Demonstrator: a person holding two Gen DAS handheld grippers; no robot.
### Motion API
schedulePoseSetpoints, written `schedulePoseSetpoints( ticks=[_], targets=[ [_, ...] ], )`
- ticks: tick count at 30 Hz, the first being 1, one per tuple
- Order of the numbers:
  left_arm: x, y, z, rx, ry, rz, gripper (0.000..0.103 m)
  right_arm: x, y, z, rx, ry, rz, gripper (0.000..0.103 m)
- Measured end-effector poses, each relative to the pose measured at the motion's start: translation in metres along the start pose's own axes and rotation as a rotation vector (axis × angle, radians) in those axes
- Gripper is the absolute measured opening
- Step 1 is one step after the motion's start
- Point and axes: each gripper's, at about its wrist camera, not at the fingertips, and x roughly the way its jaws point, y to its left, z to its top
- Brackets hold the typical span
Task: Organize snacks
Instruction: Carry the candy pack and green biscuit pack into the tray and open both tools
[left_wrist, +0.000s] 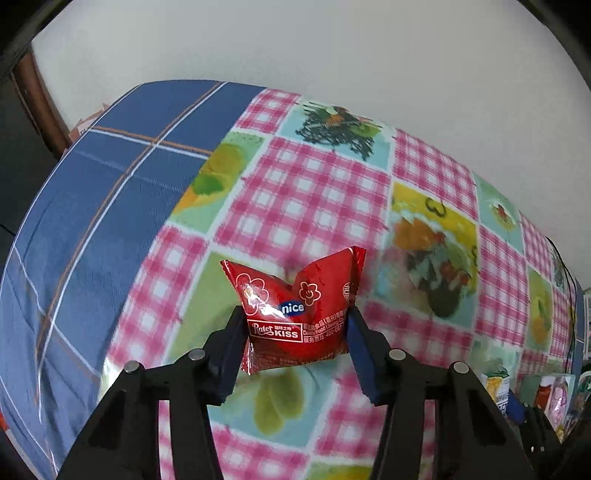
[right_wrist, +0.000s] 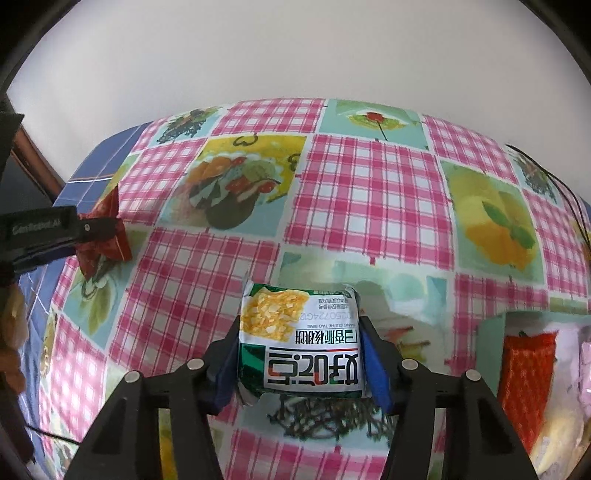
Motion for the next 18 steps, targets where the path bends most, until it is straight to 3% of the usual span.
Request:
schedulePoseSetpoints(
  ticks=[10, 18],
  targets=[
    [-0.045, -0.033, -0.056, -0.071, 0.004, -0.064, 0.054, -0.056, -0.015, -0.022, 0.023, 0.014, -0.022, 0.061],
    [-0.078, -0.073, -0.11, -0.086, -0.015, -0.165, 0.054, -0.106, -0.043, -0.041, 0.083, -0.004, -0.026, 0.061]
  ],
)
